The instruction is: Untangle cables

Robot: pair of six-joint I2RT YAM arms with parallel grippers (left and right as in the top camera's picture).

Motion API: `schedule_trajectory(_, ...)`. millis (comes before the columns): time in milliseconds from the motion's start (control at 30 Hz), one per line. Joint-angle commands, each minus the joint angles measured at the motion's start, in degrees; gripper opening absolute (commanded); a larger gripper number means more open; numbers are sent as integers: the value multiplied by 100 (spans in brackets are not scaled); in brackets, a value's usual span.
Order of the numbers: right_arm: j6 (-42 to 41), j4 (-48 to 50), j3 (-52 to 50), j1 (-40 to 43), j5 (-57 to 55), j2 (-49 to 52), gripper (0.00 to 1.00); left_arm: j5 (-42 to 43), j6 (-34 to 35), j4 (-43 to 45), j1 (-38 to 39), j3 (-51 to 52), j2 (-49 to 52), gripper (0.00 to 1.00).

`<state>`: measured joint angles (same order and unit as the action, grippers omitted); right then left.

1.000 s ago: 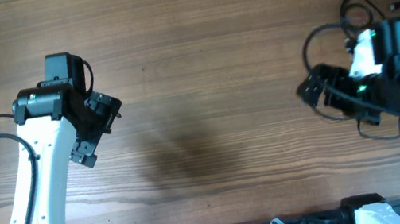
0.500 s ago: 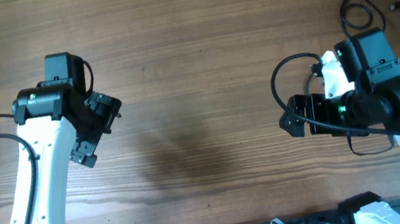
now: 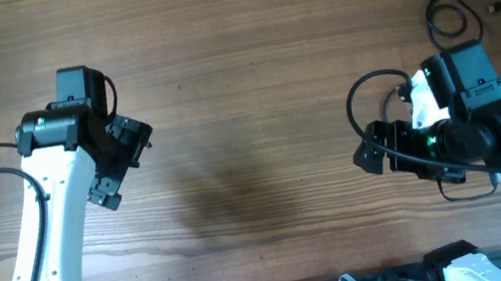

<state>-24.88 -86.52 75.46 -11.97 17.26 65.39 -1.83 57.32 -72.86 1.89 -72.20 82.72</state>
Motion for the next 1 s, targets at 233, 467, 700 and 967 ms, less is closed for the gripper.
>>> schedule_trajectory(233,328,730,-22,-39,-658,31,100,-79,13,2,24,-2,24,100)
schedule_trajectory(467,1342,1593,-22,-39,-748,-273,100,-79,11,4,24,-2,24,100)
schedule_trajectory(700,2002,2658,-944,-39,-870,-1086,100,-79,11,2,24,-2,24,100)
schedule_trajectory(967,2374,5169,-3327,-28,-1178,-2459,100,-79,11,4,24,-2,24,100)
